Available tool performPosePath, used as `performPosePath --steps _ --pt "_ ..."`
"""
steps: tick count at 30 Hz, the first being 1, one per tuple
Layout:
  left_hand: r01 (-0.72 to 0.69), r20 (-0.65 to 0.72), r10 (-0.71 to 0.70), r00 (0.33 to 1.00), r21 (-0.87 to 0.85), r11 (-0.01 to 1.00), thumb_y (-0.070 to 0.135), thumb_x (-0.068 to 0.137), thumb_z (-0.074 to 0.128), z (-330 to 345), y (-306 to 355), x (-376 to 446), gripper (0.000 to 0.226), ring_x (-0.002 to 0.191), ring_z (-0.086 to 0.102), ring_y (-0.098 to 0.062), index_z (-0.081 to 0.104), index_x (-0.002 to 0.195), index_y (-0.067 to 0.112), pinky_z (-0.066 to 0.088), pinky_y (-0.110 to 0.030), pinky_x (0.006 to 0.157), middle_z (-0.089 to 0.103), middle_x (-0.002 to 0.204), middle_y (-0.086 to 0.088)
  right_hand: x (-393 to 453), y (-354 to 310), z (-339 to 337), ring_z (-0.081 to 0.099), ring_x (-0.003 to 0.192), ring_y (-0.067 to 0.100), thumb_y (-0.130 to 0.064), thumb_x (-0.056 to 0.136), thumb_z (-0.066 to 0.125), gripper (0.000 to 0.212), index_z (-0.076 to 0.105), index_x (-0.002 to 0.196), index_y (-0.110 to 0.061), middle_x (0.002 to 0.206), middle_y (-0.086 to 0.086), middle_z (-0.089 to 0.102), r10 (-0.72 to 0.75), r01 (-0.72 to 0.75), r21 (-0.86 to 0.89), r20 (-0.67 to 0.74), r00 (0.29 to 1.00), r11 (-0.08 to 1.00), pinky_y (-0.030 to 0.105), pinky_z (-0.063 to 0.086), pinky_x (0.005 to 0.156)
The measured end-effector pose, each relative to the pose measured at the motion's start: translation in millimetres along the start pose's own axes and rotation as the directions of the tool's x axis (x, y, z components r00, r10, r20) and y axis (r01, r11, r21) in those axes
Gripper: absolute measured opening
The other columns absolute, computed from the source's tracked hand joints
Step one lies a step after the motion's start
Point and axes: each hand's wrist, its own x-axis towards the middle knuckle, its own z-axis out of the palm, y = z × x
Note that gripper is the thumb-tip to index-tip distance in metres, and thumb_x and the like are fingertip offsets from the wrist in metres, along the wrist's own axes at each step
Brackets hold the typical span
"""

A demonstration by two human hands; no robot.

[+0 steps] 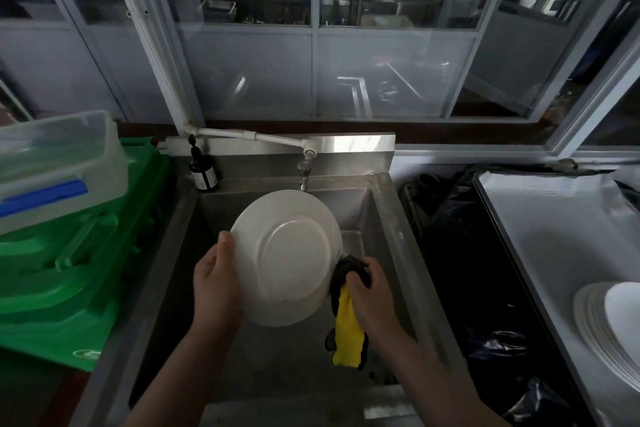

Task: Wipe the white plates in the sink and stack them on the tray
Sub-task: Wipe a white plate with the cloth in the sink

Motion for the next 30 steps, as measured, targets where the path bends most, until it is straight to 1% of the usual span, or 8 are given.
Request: performPosePath --steps 3,7,10,16,21,26,28,30 --pt "-0.018 0.026 0.018 0.999 0.019 1.000 0.056 0.099 0.045 -1 -5 4 0.054 0.080 0.062 -0.043 0.065 0.088 0.007 0.052 -0.062 0.079 0.061 0.098 -0.037 -5 2 4 0.058 0.088 0.007 -0.018 0.095 0.055 0.014 0.056 0.107 -0.026 0.095 -0.004 0.061 0.012 -0.012 0.008 -0.008 1.000 1.000 0.022 0.041 0.064" --pt "-0.071 0.069 0.066 0.995 0.077 0.994 0.061 0.092 0.049 -1 -7 7 0.071 0.073 0.057 -0.030 0.058 0.091 -0.009 0.047 -0.045 0.069 0.057 0.092 -0.040 -7 -7 4 0.058 0.083 0.006 -0.016 0.094 0.056 0.019 0.052 0.096 -0.034 0.090 -0.006 0.061 -0.048 0.048 -0.005 -0.030 0.998 0.999 0.018 0.039 0.062" --pt "-0.094 0.101 0.081 0.992 0.136 0.986 0.046 0.103 0.046 0 -10 7 0.054 0.076 0.064 -0.038 0.066 0.088 -0.001 0.052 -0.049 0.072 0.064 0.090 -0.032 -3 -17 4 0.057 0.085 -0.001 -0.016 0.093 0.058 0.026 0.051 0.092 -0.041 0.092 -0.012 0.061 -0.118 0.117 -0.033 -0.022 0.993 0.993 0.013 0.039 0.063" --pt "-0.146 0.157 0.110 0.981 0.238 0.960 0.036 0.104 0.047 5 -16 6 0.043 0.067 0.063 -0.021 0.073 0.080 0.012 0.049 -0.037 0.067 0.069 0.069 -0.007 10 -39 5 0.057 0.094 -0.006 -0.015 0.090 0.062 0.031 0.052 0.096 -0.044 0.099 -0.017 0.062 -0.301 0.300 -0.073 -0.003 0.954 0.951 0.010 0.045 0.076" --pt "-0.178 0.183 0.128 0.975 0.290 0.940 0.036 0.103 0.047 8 -16 6 0.035 0.071 0.070 -0.022 0.076 0.090 0.021 0.055 -0.040 0.069 0.073 0.073 -0.003 15 -50 10 0.058 0.094 -0.004 -0.027 0.086 0.061 0.023 0.055 0.106 -0.037 0.099 -0.021 0.062 -0.356 0.357 -0.099 0.026 0.934 0.929 0.020 0.048 0.078" --pt "-0.261 0.247 0.180 0.952 0.355 0.898 0.028 0.103 0.050 8 -14 6 0.026 0.070 0.069 -0.009 0.073 0.092 0.036 0.054 -0.035 0.067 0.074 0.075 0.006 11 -61 19 0.059 0.092 -0.002 -0.037 0.081 0.057 0.024 0.055 0.104 -0.038 0.095 -0.021 0.063 -0.450 0.454 -0.120 0.063 0.891 0.883 0.017 0.048 0.076" --pt "-0.293 0.268 0.199 0.943 0.375 0.880 0.028 0.103 0.053 10 -18 7 0.029 0.063 0.064 -0.006 0.073 0.083 0.032 0.049 -0.032 0.062 0.071 0.069 0.006 9 -69 22 0.060 0.088 0.002 -0.028 0.081 0.060 0.021 0.058 0.101 -0.031 0.091 -0.016 0.063 -0.520 0.529 -0.118 0.096 0.849 0.841 0.016 0.046 0.072" --pt "-0.319 0.316 0.201 0.927 0.386 0.866 0.041 0.099 0.053 11 -22 9 0.035 0.059 0.059 -0.007 0.074 0.079 0.022 0.045 -0.033 0.058 0.068 0.066 -0.001 8 -77 24 0.062 0.083 0.006 -0.023 0.079 0.062 0.018 0.060 0.097 -0.024 0.086 -0.011 0.064 -0.588 0.604 -0.129 0.140 0.796 0.787 0.024 0.049 0.071"
